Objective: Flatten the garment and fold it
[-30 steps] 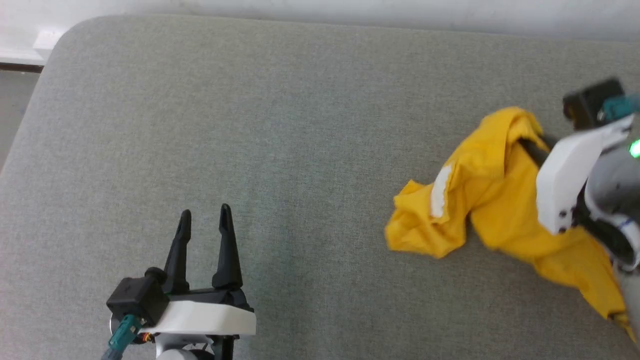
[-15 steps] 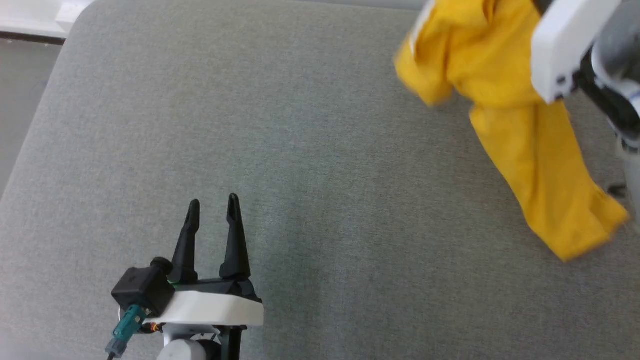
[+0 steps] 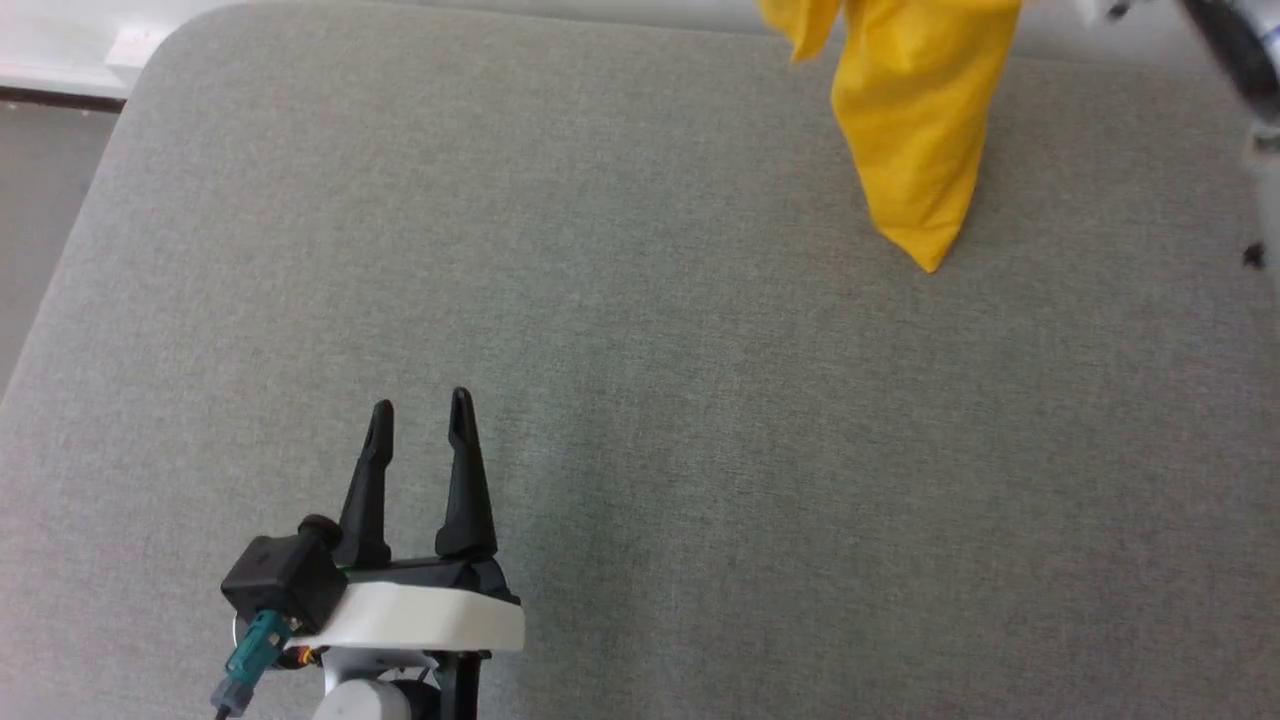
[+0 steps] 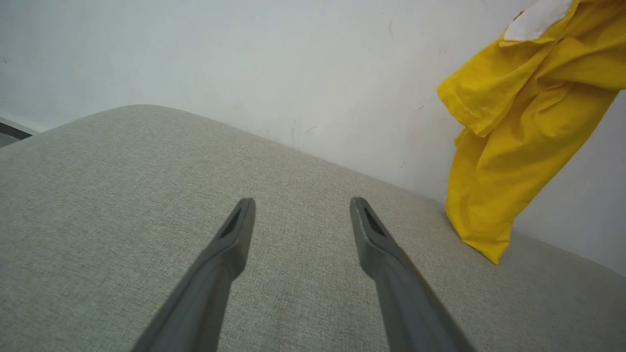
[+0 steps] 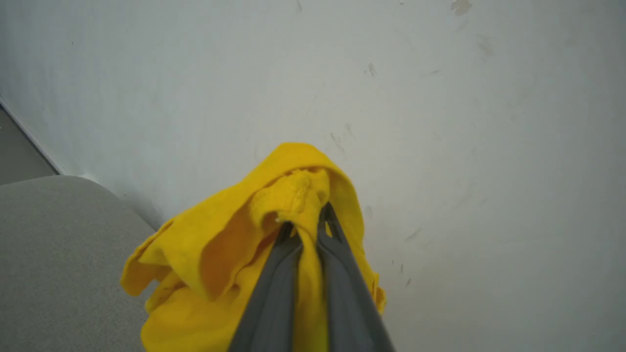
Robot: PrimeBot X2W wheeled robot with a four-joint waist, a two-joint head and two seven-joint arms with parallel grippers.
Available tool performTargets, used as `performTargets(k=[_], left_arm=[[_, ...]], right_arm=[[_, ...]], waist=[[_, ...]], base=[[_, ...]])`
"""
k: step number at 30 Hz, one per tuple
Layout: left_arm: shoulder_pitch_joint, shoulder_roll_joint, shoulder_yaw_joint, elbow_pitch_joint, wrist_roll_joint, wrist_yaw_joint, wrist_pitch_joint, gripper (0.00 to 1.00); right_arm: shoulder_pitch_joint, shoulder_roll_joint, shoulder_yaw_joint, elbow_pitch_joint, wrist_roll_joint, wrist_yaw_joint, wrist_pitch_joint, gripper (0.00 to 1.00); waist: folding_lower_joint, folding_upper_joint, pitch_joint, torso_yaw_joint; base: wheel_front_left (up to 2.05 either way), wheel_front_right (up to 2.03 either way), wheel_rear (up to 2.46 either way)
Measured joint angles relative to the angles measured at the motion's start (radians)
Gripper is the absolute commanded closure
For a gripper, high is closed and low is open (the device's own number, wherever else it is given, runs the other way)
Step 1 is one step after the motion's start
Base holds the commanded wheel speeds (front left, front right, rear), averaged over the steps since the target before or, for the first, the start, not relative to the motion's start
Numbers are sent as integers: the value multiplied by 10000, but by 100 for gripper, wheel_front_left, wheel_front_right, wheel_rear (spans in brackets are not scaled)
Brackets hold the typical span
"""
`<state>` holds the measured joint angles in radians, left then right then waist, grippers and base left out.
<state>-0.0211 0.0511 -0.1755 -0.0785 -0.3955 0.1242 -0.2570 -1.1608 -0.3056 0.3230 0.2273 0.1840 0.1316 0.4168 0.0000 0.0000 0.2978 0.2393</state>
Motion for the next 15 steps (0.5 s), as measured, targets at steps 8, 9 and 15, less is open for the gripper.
performTargets(k=[8,9,15], left_arm=[[160,0,-21,44,61,-19,0,0],[185,0,-13,42,77,-19,0,0],[206,0,81,33,148,-92,0,0]], right_arm=[[2783,-754,700,-257,903,0,203,100],[3249,-905,725,-502,1064,0,311,100],[6479,-1244,286,-2623,2079,0,1427,100]], waist=[[0,1,-177,-203],[0,1,-175,-219],[0,1,-134,-412]], base=[[0,0,0],[0,0,0],[0,0,0]])
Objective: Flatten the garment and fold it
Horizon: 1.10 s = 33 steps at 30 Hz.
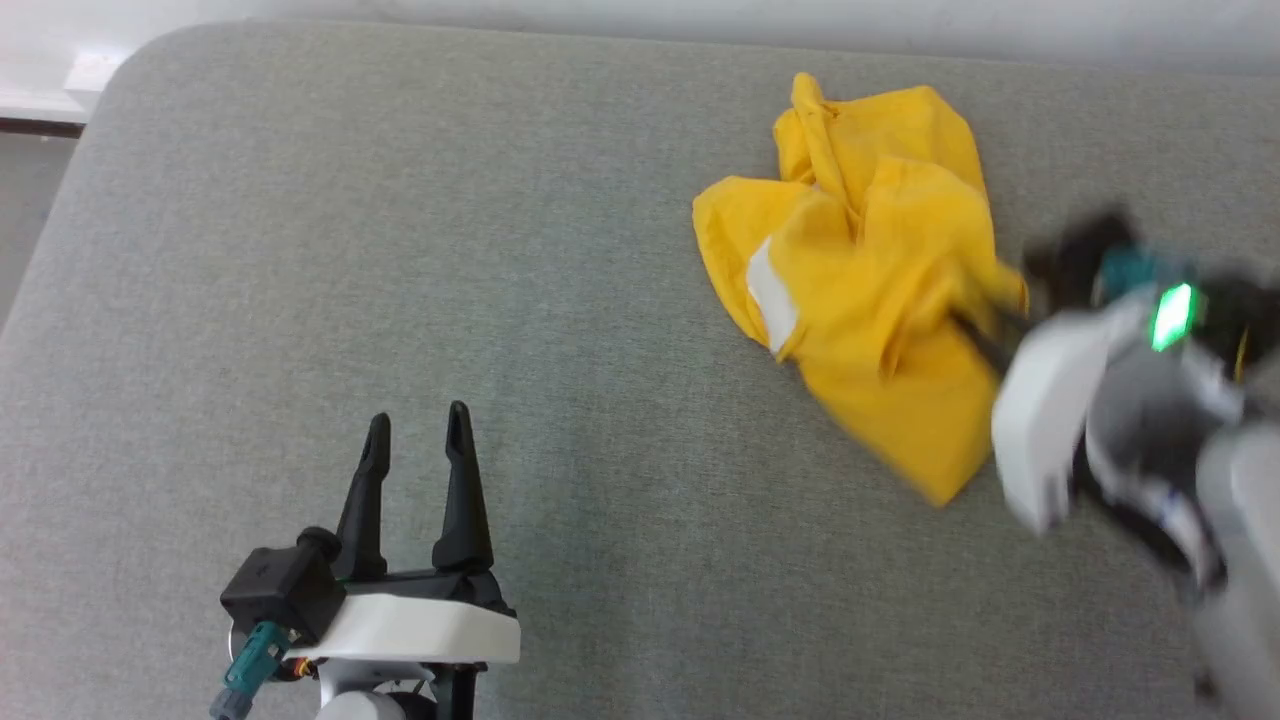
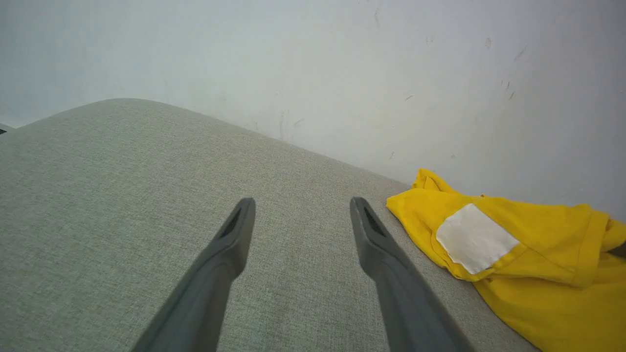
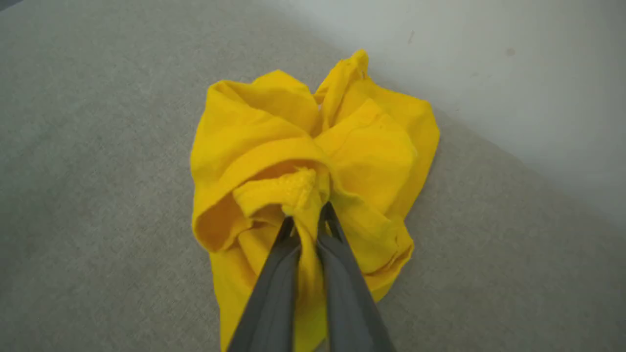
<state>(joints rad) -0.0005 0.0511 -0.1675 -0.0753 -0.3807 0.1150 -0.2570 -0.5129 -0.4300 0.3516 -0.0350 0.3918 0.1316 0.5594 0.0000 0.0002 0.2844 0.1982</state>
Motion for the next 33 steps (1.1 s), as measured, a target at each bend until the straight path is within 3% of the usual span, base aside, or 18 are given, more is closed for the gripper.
performTargets(k=[6,7,8,9,15,25,29,33], left_arm=[[-20,0,-46,12,-4,-12,0,0],[-28,0,-56,15,-6,-13,0,0],[-32,0,-71,21,-17,-13,0,0],[-44,0,-92,38,-42,-35,0,0],[-225,0,-184,240,-96,-84,0,0],[-208,0,-38,276,-100,-100,0,0],[-184,0,-13,268,-111,-100,0,0],[-179,0,-79,261,-163,-100,0,0]], right_arm=[[3654,-198,-585,-1749,309,-2,1770,100],[4168,-184,-679,-1950,320,-2,1975,86],[4628,-94,-865,-2117,360,0,2113,59],[4980,-19,-1001,-2247,336,0,2230,0],[5456,644,-1593,-3058,88,-2,2136,0],[4226,1831,-2596,-4968,621,-2,2612,0],[3551,2002,-2686,-4987,439,-2,2577,0],[2758,2069,-2380,-3985,128,-2,2288,0]], waist=[[0,0,156,-199],[0,0,191,-216],[0,0,227,-235],[-1,0,261,-252],[0,0,287,-342],[0,0,-94,-274],[0,0,-156,-193],[1,0,-117,-97]], base=[[0,0,0],[0,0,0],[0,0,0],[0,0,0],[0,0,0],[0,0,0],[0,0,0],[0,0,0]])
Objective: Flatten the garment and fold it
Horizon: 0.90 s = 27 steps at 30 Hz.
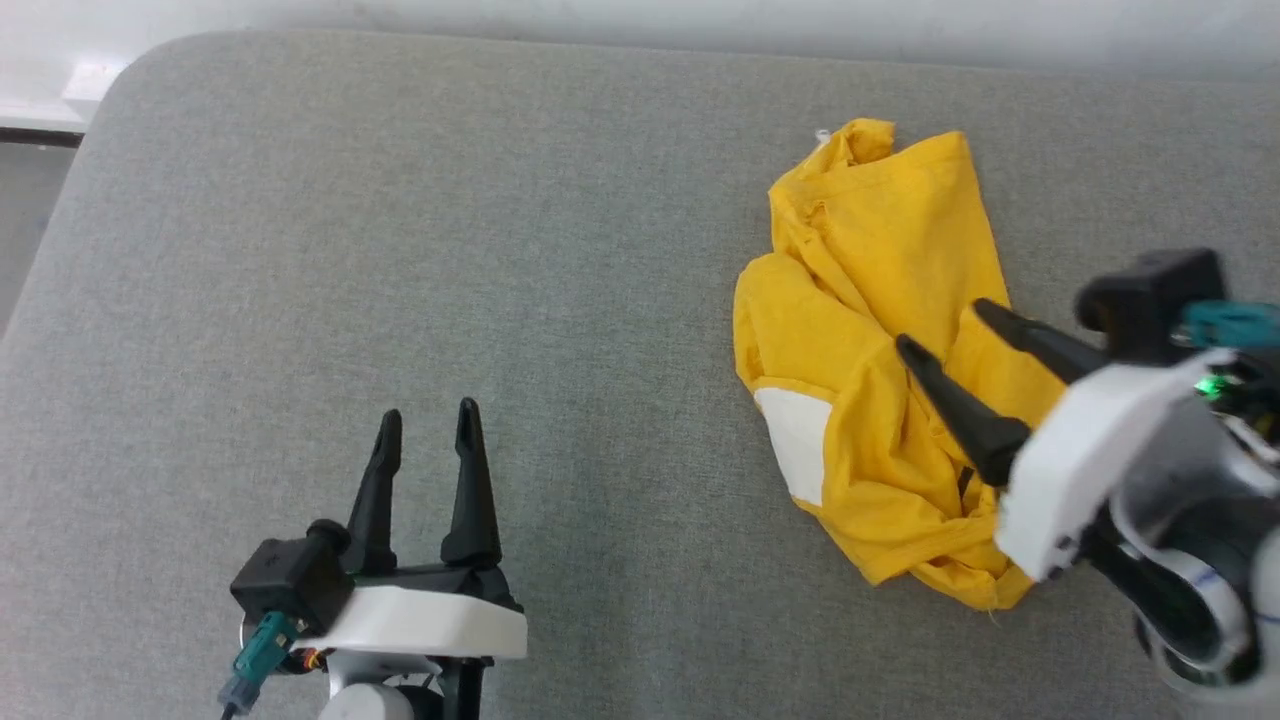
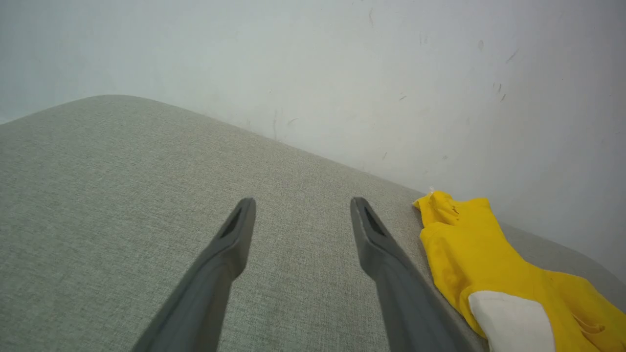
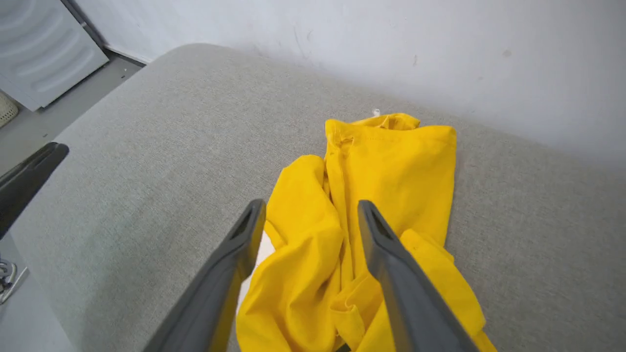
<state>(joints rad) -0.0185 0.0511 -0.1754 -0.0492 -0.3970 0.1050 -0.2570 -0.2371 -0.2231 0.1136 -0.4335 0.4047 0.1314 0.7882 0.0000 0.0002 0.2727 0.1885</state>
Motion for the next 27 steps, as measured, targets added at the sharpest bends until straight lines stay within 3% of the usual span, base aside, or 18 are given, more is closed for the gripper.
performTargets(k=[11,13,14,15,21,27], left_arm=[[-50,0,-274,136,-173,-73,0,0],[-49,0,-280,182,-174,-73,0,0],[-48,0,-284,196,-176,-73,0,0],[-47,0,-278,203,-182,-73,0,0],[-24,0,-245,288,-184,-73,0,0],[152,-2,-215,336,-182,-82,0,0]], right_arm=[[-1590,-215,2220,4437,-802,2,-573,0],[-1683,-207,2410,5085,-976,0,-516,58],[-1729,-219,2491,5363,-1080,0,-504,76],[-1762,-209,2527,5614,-1141,0,-506,100],[-2047,15,2732,6470,-1162,0,-757,100],[-2586,840,2964,6286,-637,0,-1513,100]], waist=[[1,0,119,534],[1,0,89,634],[0,0,67,675],[0,0,37,708],[0,0,-234,767],[0,0,-541,685]], base=[[0,0,0],[0,0,0],[0,0,0],[0,0,0],[0,0,0],[0,0,0]])
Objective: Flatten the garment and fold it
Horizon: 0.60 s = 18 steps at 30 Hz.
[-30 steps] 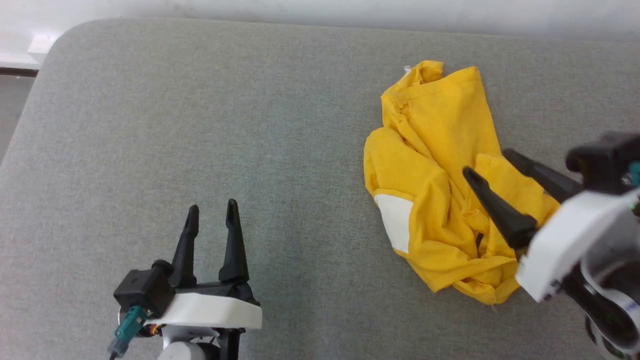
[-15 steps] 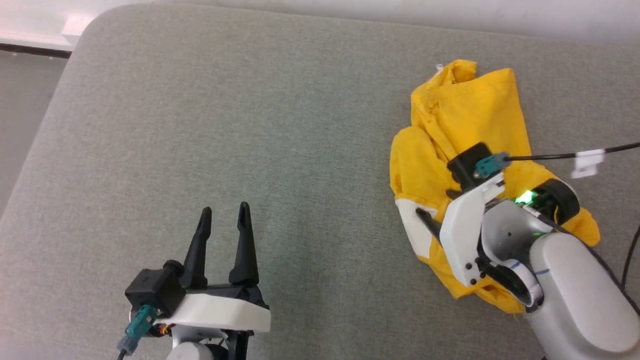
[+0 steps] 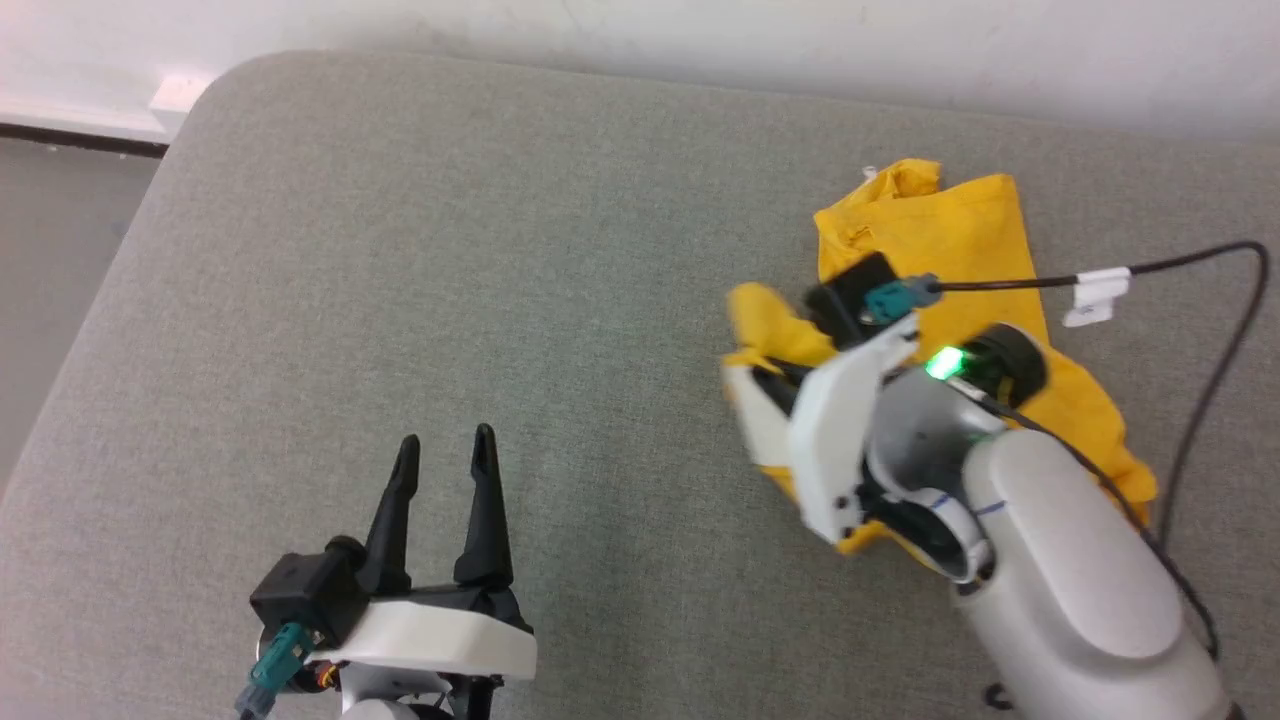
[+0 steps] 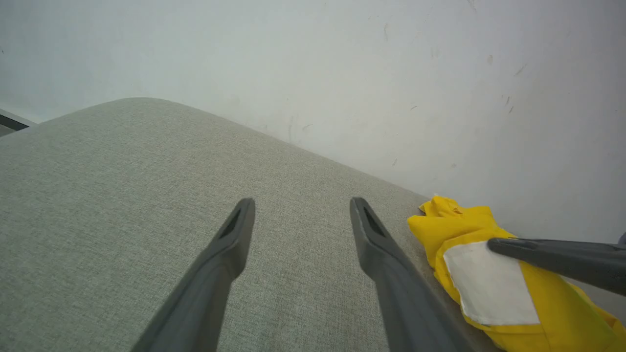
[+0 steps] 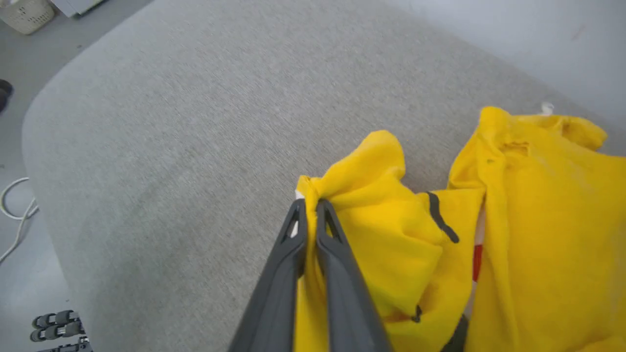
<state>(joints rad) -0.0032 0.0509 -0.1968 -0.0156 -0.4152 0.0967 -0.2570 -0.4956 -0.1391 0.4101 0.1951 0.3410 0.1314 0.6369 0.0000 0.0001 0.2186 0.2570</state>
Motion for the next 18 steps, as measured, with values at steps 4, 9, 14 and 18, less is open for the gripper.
performTargets(k=[4,9,14,18], left_arm=[[22,0,61,8,15,-67,0,0],[29,2,71,-15,12,-81,0,0],[211,2,125,-42,-2,-81,0,0],[214,0,194,-44,-4,-79,0,0]], right_arm=[[-241,410,986,-635,784,0,-230,100],[195,230,2715,-1327,2034,0,107,100],[1082,-853,3655,-1674,2961,0,1055,64],[1320,-1281,3237,-1898,3003,0,965,0]], waist=[[-1,0,-151,-86],[0,0,-162,-33],[0,-1,-42,37],[0,-1,-12,11]], base=[[0,0,0],[0,0,0],[0,0,0],[0,0,0]])
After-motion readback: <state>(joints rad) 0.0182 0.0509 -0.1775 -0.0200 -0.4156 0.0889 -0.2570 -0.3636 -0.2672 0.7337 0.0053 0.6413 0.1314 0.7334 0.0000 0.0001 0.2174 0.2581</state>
